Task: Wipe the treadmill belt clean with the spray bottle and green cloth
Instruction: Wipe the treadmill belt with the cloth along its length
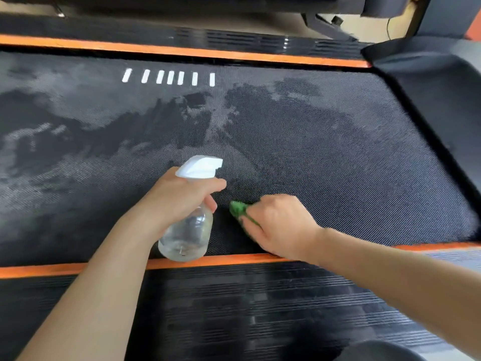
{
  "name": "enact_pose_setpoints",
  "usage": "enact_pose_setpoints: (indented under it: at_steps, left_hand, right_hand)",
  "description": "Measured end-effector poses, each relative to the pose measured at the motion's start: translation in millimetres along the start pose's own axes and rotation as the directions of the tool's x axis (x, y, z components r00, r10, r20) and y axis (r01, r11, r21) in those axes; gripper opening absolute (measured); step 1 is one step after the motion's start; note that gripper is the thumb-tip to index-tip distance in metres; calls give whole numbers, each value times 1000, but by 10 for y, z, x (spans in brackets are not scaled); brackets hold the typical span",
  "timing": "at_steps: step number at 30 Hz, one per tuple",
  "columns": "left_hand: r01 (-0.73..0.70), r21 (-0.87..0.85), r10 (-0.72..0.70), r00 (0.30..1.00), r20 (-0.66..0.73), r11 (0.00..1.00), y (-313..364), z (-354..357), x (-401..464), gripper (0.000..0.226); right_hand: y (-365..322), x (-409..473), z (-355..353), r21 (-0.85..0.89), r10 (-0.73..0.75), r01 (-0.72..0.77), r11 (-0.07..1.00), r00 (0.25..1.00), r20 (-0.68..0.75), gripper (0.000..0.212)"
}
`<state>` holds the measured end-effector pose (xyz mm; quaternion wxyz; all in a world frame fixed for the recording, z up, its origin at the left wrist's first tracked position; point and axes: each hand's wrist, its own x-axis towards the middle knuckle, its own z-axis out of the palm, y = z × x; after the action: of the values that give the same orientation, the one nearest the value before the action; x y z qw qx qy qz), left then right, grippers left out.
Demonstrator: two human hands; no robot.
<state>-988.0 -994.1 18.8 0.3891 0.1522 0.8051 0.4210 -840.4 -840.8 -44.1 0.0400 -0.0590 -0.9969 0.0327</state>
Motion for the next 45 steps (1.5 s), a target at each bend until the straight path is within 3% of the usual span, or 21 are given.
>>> enact_pose_setpoints:
  at_steps: [2,4,5,7,9,11,13,16,20,22,24,26,28,30,35,42,45]
  left_hand:
    - [9,-3,-9,1000,3,1000,0,31,16,20]
    - [-3,1,3,1000,13,1000,1,52,34,17]
    - [-8,7,8,1000,19,1000,5,56,44,16]
    - [-5,13,5,1000,19,1000,-10,40,54,16]
    - [-10,15,10,1000,16,1000,-12,35,59,16]
    - [-12,23,12,1000,18,1000,-4,37,64,16]
    - [-11,30,11,1000,30,999,4,52,68,18]
    - [-21,36,20,999,44,999,35,82,96,17]
    - [-11,45,10,999,43,999,34,105,99,17]
    - [-7,40,5,999,37,999,29,98,95,18]
    - [9,36,-10,1000,24,999,20,84,84,19]
    - [3,38,-4,1000,19,999,22,92,85,21]
    - [5,37,-5,1000,13,999,26,92,91,23]
    - [16,29,-16,1000,0,999,21,90,90,24]
    - [51,15,-50,997,-64,999,42,83,128,29]
    - [107,30,-99,977,-190,994,73,55,99,28]
    - [101,-9,-101,982,-162,995,58,-12,53,26]
  right_hand:
    - [97,-65,17,24,-175,174,984,983,49,42]
    - [327,68,6,-61,-238,244,968,968,82,45]
    - [467,212,-17,-132,-188,194,972,981,59,49]
    - [755,570,-94,-224,75,-79,971,997,-25,54]
    - [956,801,-68,-209,365,-375,903,927,-87,48]
    - [901,840,-3,-157,471,-484,861,875,-115,43]
    - [644,609,40,-120,386,-396,910,917,-100,41]
    - [280,71,54,-56,114,-120,991,987,-112,42]
    - [415,-49,49,-58,-205,204,977,978,-20,39]
    - [625,226,-2,-131,-164,160,978,986,-24,45]
    - [801,595,-40,-177,64,-76,981,995,-74,49]
    - [893,863,13,-201,269,-289,936,956,-121,47]
    - [798,940,79,-203,351,-374,905,926,-138,45]
    - [594,753,110,-162,300,-319,934,945,-130,45]
    - [314,-51,123,-69,4,-12,998,992,-123,39]
    - [330,-137,147,-88,-35,18,996,982,-186,39]
    - [337,-158,161,-86,-24,6,996,976,-216,38]
